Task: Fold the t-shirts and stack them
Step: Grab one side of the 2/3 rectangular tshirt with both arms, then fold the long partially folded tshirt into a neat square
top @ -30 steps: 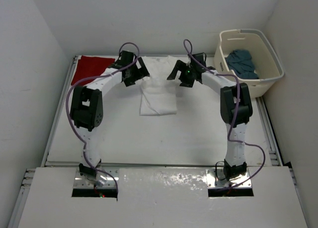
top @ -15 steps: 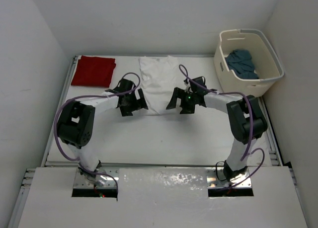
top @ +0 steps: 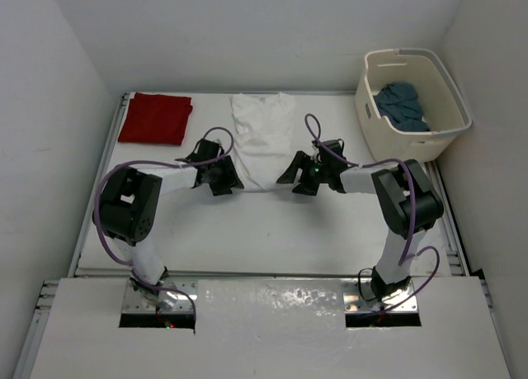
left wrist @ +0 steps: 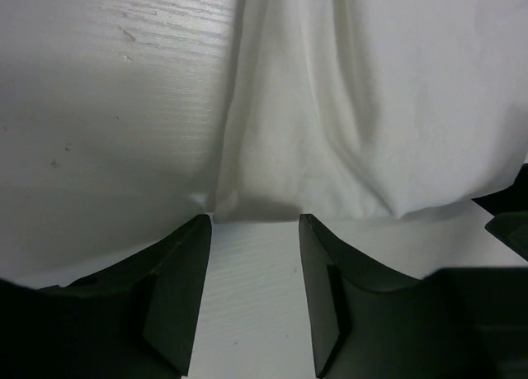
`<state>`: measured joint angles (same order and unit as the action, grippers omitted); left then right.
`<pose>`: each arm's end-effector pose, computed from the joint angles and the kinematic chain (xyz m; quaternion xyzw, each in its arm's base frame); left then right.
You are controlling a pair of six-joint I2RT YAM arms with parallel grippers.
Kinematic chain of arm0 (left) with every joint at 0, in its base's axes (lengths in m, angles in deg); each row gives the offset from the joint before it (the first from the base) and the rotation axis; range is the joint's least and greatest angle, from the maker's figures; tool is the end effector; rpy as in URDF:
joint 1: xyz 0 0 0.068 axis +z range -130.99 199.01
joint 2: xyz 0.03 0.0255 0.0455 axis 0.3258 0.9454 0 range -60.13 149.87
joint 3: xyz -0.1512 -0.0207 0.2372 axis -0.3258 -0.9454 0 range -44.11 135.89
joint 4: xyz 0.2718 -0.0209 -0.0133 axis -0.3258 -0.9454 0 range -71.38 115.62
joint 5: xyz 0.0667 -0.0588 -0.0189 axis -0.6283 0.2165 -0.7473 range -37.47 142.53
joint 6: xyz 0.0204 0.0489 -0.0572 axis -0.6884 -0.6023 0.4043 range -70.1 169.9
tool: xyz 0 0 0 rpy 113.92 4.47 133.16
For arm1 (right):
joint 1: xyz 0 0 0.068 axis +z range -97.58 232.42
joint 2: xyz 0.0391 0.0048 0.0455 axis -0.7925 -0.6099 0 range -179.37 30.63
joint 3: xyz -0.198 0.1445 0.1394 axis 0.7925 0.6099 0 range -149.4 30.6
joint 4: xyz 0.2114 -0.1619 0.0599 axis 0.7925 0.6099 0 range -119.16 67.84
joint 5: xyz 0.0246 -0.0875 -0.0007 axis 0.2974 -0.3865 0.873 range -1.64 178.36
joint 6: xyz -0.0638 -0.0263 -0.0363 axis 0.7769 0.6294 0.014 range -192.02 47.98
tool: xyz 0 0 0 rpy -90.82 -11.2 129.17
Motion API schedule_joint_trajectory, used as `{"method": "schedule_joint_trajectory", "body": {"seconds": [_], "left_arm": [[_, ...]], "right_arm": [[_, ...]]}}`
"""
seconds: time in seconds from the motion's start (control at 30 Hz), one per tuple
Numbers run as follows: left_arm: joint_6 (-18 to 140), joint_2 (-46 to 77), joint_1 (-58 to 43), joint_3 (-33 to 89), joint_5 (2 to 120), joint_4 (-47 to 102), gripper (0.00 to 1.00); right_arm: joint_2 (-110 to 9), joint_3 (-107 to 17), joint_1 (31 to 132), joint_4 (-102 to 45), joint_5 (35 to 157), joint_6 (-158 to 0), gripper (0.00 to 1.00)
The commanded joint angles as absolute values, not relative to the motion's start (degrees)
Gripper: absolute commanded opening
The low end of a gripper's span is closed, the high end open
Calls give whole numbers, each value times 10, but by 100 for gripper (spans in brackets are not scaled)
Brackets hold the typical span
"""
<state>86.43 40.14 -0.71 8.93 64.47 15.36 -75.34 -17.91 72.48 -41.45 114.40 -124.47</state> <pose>0.3364 -0.1353 0.1172 -0.1108 0.9488 -0.2193 0.1984 0.3457 0.1574 0.0970 0.1687 0.8889 0.3877 0.1764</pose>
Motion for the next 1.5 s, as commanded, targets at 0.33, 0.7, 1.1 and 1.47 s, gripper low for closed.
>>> {"method": "schedule_joint_trajectory", "body": {"seconds": [0.33,0.7,1.1,1.47], "left_arm": [[873,438,-7,82,631,210,0],[878,408,-7,55,603,227,0],[876,301,-19,-6,621,197,0],[907,119,-83,-17,616,51,0]], "right_arm": [[-779,-145,716,-473,1083,-1279,44],[-794,-134,707,-507,1066,-1273,26],[-683,-63,711,-422,1109,-1201,0],[-486,-34,718,-155,1172,-1127,0]]}}
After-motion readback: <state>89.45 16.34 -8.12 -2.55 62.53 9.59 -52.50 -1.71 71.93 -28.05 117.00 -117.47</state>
